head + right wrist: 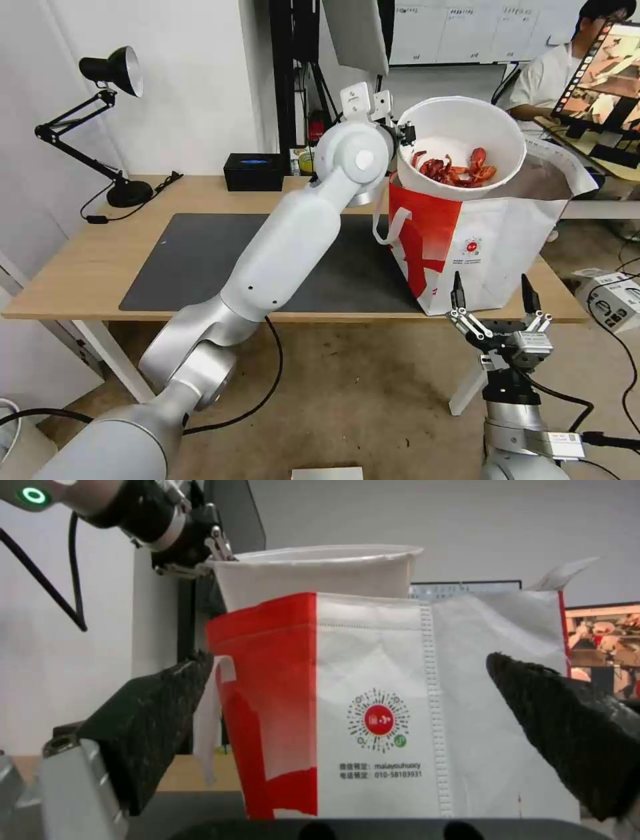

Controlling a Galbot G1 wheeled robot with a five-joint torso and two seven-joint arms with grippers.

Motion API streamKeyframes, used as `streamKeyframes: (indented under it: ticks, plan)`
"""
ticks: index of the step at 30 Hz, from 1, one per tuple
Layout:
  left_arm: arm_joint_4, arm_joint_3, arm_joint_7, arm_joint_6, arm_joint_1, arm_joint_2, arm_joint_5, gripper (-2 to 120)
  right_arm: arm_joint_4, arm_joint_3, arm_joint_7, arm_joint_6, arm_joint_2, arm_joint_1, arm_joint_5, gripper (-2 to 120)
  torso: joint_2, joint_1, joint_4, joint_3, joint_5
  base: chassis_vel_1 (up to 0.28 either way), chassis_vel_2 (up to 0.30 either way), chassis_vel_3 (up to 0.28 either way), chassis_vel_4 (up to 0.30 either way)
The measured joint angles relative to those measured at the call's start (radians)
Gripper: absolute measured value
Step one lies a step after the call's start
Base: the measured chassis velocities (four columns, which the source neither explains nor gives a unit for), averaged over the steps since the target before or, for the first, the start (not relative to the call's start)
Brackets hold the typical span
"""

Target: Pick up the trash from the table and place it into the takeout bag.

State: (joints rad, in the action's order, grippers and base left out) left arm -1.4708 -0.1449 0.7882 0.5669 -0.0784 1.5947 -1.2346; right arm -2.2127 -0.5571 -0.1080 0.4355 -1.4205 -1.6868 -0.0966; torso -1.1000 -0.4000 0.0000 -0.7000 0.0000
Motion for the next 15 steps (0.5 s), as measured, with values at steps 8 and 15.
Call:
streamKeyframes:
  ticks: [8,15]
  plan:
    - [0.034,-0.004,-0.005,-0.020,0.008,-0.001,0.011,0,0.012,0.006,0.002,0.004,-0.007,0.004,0.004,100,0.000,0.000,0.0000,0.000,0.0000,0.000,0.000,0.000,0.000]
    - [0.019,-0.008,-0.019,-0.043,0.008,-0.001,0.018,0,0.017,0.005,0.002,0.004,-0.006,0.012,0.002,100,0.000,0.000,0.0000,0.000,0.0000,0.000,0.000,0.000,0.000]
